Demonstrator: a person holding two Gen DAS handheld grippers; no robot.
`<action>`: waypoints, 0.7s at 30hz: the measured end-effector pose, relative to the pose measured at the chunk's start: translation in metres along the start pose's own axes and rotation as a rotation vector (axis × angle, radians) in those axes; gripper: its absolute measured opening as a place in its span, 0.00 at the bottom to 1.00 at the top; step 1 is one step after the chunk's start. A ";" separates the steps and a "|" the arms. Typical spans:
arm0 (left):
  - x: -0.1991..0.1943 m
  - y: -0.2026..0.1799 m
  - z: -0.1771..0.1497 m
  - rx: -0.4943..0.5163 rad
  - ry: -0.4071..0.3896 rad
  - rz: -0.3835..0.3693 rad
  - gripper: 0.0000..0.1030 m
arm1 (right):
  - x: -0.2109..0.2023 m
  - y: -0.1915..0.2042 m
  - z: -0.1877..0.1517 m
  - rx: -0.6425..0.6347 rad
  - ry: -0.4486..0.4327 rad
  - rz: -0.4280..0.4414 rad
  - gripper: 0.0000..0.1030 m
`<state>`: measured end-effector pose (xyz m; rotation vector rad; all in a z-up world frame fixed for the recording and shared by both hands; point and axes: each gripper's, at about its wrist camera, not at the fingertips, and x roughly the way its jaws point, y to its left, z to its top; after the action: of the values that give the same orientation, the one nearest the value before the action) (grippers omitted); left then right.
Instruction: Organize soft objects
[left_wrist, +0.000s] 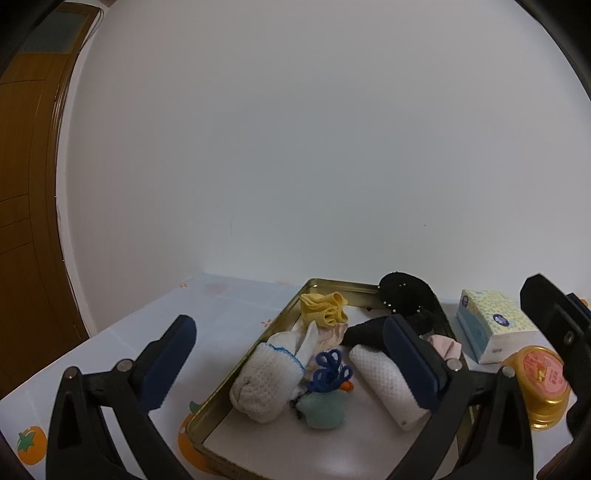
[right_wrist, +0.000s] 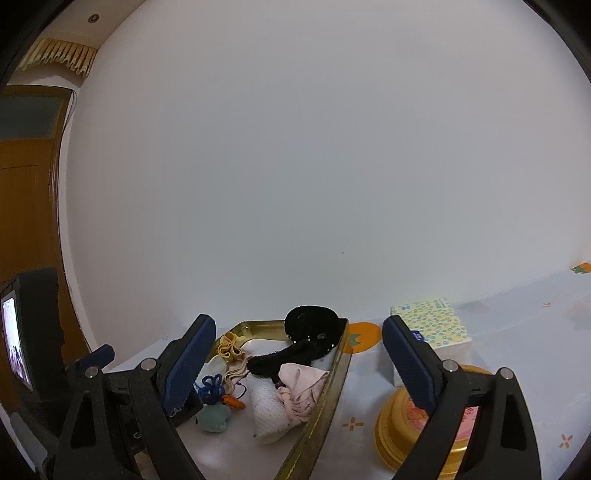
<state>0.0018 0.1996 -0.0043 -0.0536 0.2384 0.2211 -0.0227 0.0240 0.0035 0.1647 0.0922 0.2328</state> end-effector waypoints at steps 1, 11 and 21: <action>-0.001 0.000 0.000 0.000 0.000 -0.002 1.00 | -0.001 0.000 0.000 -0.001 -0.001 -0.004 0.91; -0.018 -0.005 -0.003 0.016 -0.016 -0.012 1.00 | -0.018 0.003 0.002 -0.018 -0.024 -0.014 0.91; -0.022 -0.005 -0.005 0.010 -0.016 -0.015 1.00 | -0.020 0.003 0.003 -0.023 -0.042 -0.023 0.91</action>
<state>-0.0189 0.1903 -0.0034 -0.0438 0.2233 0.2050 -0.0422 0.0221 0.0087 0.1460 0.0498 0.2071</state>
